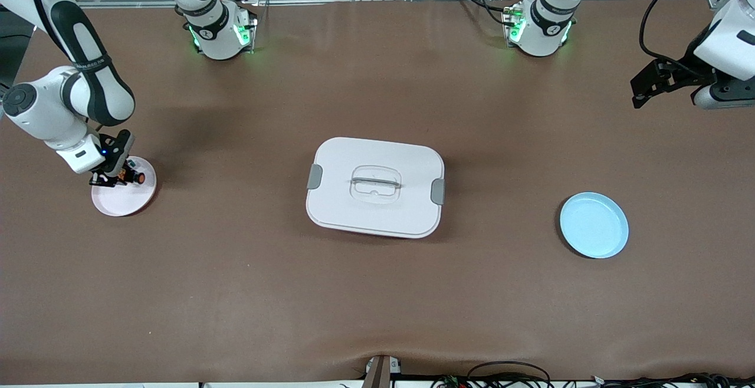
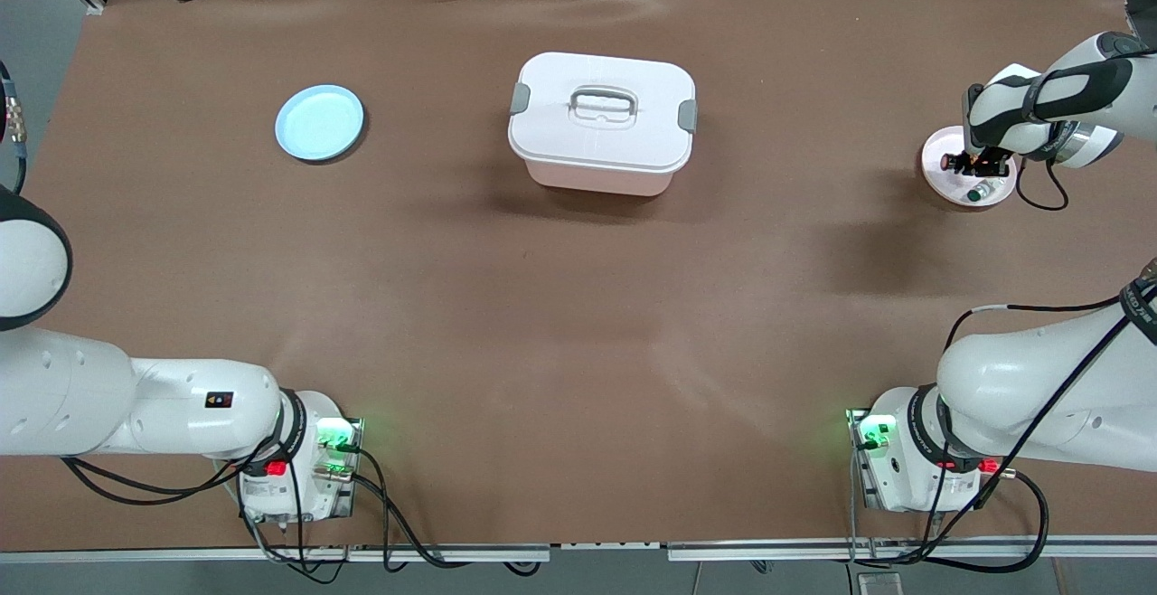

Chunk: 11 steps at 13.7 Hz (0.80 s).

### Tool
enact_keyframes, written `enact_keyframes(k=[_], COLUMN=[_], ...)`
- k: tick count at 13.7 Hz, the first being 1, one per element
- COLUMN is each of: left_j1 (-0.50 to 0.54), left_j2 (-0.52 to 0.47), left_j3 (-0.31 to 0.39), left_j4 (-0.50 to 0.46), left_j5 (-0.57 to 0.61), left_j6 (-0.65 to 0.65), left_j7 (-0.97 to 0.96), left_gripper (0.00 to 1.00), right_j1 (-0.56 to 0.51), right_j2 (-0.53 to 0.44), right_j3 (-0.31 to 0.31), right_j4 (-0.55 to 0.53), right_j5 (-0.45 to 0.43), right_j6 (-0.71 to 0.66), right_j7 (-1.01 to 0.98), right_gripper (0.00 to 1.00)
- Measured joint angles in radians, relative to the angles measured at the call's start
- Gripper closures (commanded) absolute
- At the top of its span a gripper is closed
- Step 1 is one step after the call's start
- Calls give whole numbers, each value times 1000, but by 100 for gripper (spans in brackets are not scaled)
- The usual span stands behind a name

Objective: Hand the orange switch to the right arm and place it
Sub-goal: 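Lower the switch onto the white plate with the right gripper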

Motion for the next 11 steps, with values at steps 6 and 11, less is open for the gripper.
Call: enact_keyframes(k=[6, 11], left_j1=[0, 1], left_j2=[0, 0], left_j3=[0, 4], left_j4=[0, 2], left_j5=[-8, -20], left_j6=[0, -3], left_j7=[12, 14], left_gripper=[0, 0], right_j1=[-2, -2], right_j2=[46, 108], right_j3=[2, 2], right_j4=[50, 90], right_j5=[0, 0], right_j6=[0, 0], right_j7=[-16, -28], right_gripper=[100, 100])
